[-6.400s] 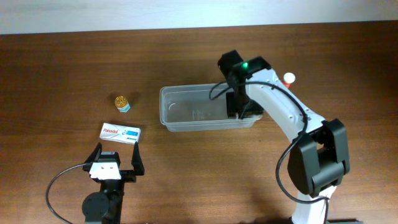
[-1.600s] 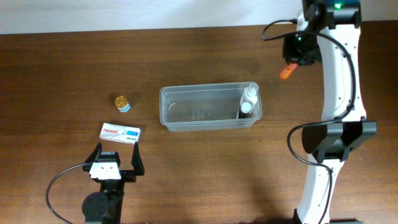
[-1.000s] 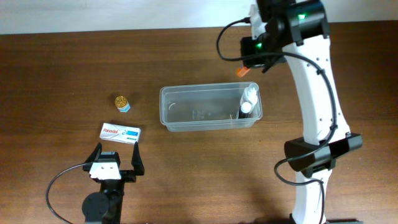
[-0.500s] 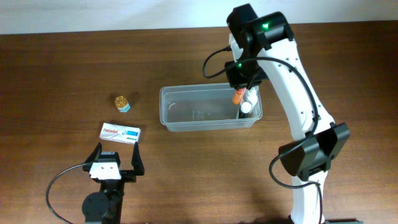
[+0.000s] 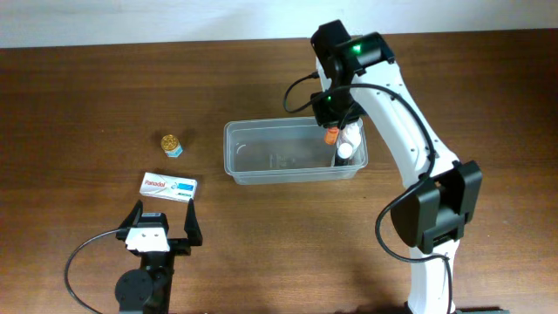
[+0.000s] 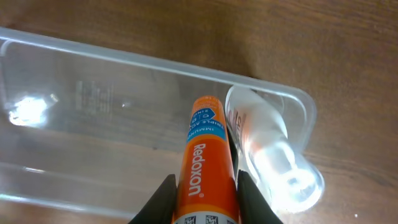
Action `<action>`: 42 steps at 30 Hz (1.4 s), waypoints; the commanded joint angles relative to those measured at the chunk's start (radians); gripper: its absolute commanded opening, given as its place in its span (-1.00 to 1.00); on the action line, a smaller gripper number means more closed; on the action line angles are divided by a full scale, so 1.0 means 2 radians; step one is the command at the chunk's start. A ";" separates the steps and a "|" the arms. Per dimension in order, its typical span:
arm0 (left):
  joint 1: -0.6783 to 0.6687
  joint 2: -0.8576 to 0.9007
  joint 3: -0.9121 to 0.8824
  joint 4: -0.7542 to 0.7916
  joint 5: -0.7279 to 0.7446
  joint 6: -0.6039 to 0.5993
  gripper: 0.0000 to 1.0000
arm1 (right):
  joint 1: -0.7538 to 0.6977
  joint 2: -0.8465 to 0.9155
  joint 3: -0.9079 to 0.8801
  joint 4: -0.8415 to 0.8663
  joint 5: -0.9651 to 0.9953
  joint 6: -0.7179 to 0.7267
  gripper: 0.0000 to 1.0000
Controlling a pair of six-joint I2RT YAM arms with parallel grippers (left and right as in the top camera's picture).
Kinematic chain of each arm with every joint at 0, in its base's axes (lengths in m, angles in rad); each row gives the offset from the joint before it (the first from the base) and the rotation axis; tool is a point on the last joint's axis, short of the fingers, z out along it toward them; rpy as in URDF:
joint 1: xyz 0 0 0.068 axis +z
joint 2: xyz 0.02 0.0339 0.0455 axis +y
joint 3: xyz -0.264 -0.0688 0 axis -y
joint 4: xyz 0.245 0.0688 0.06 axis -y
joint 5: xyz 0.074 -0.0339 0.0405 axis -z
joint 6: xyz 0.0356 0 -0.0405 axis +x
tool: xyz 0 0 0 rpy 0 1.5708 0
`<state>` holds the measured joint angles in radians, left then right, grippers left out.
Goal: Pack container
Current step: 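Lift the orange tube and carry it over the container, then lower the orange tube into the container next to the bottles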
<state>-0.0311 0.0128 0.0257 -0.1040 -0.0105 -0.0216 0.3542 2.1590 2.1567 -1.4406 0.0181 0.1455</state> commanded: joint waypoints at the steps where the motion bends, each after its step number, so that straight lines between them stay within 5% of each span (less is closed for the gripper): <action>1: -0.002 -0.003 -0.004 0.002 0.002 0.008 0.99 | -0.003 -0.009 -0.023 0.016 0.012 -0.003 -0.62; 25: -0.002 -0.003 -0.004 0.002 0.002 0.008 0.99 | -0.015 -0.005 -0.080 0.078 0.010 -0.003 -0.60; 29: -0.002 -0.003 -0.004 0.002 0.002 0.008 0.99 | -0.015 -0.005 -0.080 0.078 0.010 -0.003 -0.39; 42: -0.002 -0.003 -0.004 0.002 0.002 0.008 0.99 | -0.015 -0.005 -0.080 0.083 0.010 -0.004 -0.27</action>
<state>-0.0311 0.0128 0.0257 -0.1040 -0.0105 -0.0212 0.3325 2.1590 2.0003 -1.2827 0.0257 0.1398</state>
